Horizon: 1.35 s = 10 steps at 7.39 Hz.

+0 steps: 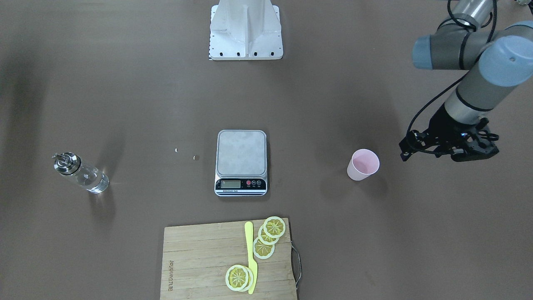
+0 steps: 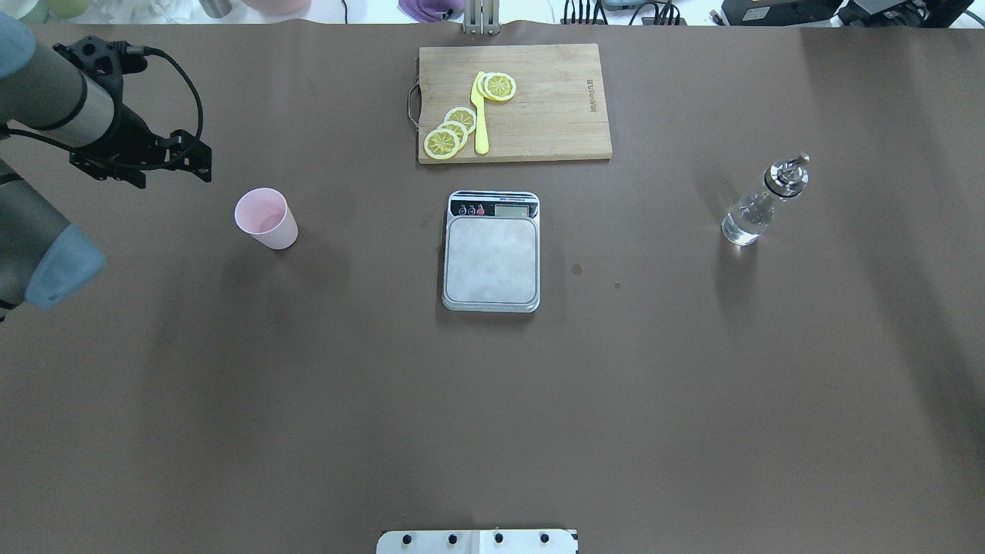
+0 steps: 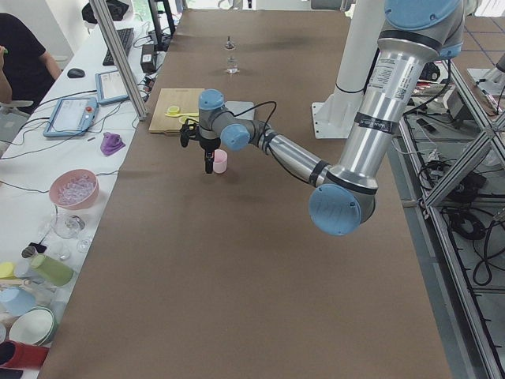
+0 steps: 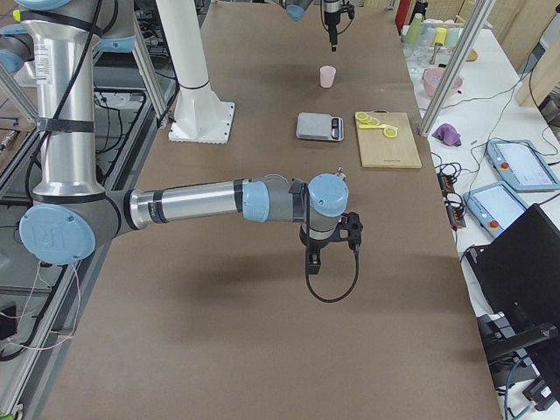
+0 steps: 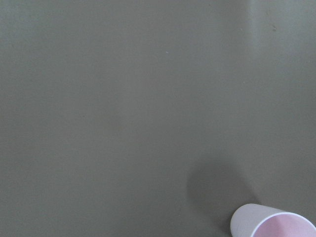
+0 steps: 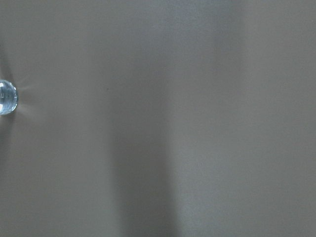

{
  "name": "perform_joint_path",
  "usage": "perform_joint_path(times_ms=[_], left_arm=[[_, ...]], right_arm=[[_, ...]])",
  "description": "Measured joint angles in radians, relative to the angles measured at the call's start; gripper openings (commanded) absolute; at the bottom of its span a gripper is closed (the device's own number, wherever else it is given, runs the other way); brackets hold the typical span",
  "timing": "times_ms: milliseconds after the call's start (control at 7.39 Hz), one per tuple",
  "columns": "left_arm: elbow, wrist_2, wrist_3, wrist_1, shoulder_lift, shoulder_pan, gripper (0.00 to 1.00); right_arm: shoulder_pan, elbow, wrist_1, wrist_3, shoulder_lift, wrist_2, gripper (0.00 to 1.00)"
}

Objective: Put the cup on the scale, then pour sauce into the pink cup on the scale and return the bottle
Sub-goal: 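Move the left gripper to the pink cup and grasp it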

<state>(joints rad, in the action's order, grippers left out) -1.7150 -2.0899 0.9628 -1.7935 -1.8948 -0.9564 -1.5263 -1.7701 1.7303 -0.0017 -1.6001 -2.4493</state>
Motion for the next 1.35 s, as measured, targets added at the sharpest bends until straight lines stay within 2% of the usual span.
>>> perform_joint_path(times_ms=[676, 947, 1082, 1217, 1352], left_arm=[[0.047, 0.050, 0.054, -0.018, -0.038, 0.102, 0.96], [0.091, 0.065, 0.052, -0.020, -0.066, 0.110, 0.74], [0.100, 0.066, 0.049, -0.021, -0.070, 0.111, 0.72], [0.105, 0.066, 0.046, -0.021, -0.071, 0.111, 0.65], [0.107, 0.067, 0.045, -0.022, -0.072, 0.111, 0.42]], right_arm=[[0.000, -0.007, 0.000, 0.000, 0.000, -0.004, 1.00], [0.000, -0.007, 0.000, 0.000, 0.001, -0.004, 1.00], [0.000, -0.007, 0.000, 0.000, 0.002, -0.004, 1.00], [0.000, -0.007, 0.000, 0.000, 0.004, -0.004, 1.00], [0.000, -0.007, 0.000, -0.001, 0.007, -0.003, 1.00]])
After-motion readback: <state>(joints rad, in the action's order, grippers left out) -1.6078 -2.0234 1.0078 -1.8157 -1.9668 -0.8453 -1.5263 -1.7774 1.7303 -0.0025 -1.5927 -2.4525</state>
